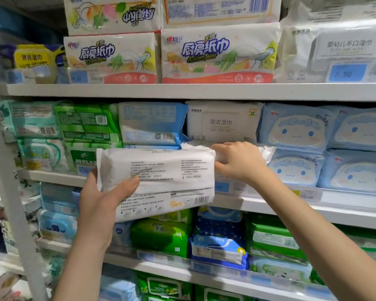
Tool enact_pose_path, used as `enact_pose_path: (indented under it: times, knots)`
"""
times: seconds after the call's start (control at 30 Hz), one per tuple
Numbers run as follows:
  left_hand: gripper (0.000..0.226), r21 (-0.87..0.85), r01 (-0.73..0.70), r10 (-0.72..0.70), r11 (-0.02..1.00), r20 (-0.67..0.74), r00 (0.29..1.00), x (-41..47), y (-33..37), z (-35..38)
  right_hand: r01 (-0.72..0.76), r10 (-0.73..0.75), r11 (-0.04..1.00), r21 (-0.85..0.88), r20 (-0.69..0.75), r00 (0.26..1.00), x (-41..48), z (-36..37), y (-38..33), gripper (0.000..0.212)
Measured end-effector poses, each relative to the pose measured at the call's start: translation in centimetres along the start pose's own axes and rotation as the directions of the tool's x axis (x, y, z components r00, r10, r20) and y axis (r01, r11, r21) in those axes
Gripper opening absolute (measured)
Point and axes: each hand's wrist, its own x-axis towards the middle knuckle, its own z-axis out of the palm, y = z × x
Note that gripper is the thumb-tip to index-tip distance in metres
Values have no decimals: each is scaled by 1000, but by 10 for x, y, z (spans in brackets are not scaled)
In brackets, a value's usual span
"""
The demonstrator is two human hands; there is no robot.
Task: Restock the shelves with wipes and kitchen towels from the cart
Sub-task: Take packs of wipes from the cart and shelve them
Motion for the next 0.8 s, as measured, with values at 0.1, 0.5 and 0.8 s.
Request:
enact_pose_path:
  times: [0.1, 0.5, 0.8]
  knots:
    - [69, -9, 6, -6, 1000, 12, 1000, 4, -3, -6, -28, 29, 999, 29, -47, 998, -2, 7, 0, 46]
    - [54, -218, -50, 56, 975, 21, 998, 32, 5, 14, -131, 71, 510, 850, 110, 991, -21, -33, -3, 46]
    - [106, -219, -114, 148, 969, 143, 979, 61, 4, 78, -49, 184, 207, 977, 10, 983, -35, -52, 15, 45]
